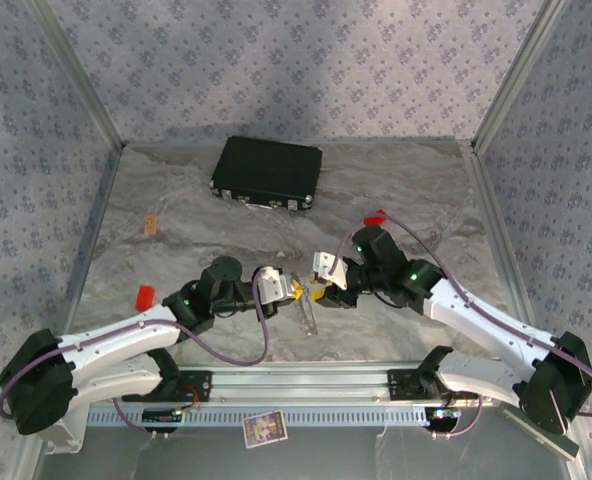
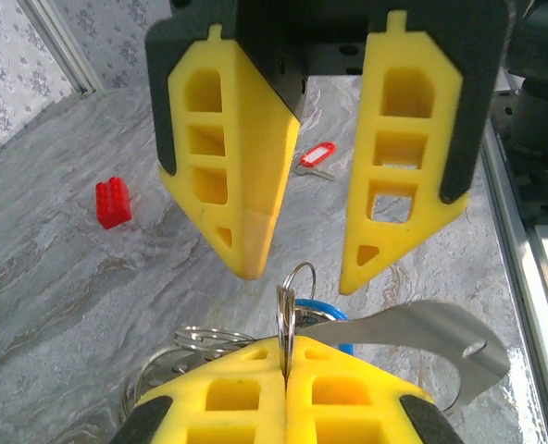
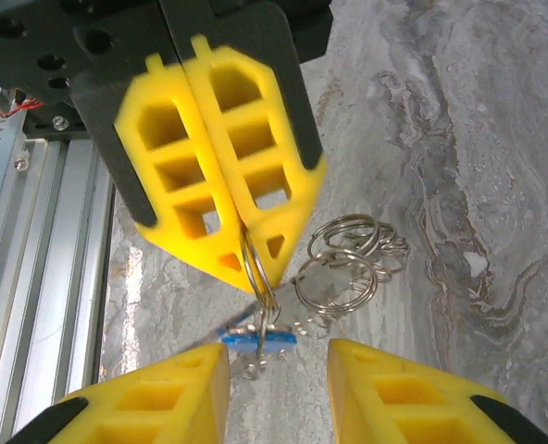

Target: Put the keys on the keyring

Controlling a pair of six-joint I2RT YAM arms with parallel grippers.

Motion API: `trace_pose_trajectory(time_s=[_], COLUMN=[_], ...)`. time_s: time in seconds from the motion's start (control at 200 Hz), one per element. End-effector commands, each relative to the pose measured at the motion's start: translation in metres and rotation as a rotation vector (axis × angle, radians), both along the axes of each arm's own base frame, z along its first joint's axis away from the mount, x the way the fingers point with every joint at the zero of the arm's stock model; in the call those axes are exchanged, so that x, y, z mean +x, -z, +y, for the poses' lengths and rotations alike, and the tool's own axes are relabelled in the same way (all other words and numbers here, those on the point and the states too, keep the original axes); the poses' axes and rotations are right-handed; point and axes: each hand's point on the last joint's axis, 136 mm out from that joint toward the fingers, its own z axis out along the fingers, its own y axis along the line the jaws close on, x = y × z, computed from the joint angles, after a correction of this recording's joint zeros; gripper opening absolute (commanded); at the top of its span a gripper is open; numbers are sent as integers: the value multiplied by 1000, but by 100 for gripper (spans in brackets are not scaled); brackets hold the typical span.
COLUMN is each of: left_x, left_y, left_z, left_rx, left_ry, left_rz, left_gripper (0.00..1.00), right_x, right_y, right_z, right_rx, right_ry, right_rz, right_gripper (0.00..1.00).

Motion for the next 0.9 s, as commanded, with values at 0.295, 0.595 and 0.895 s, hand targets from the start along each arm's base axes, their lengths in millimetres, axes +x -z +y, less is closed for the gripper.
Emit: trace_pose_trajectory(time_s=[0.295,0.595,0.895], left_x=[-7,-9,-17], left_y=[-20,-21,-28], left_z=[-4,-4,-9], left_rx=[-85,-87,-119], left_ry=[49,64,119], left_rz=[-39,-52,-60], left_gripper=[0,0,0], right_x=[-4,4,4], right_y=[-9,7,8], right_z=[7,-4,9], right_rx=[106,9,24], right_ry=[12,65,26], right_rz=[38,25,62], right_gripper=[14,3,10])
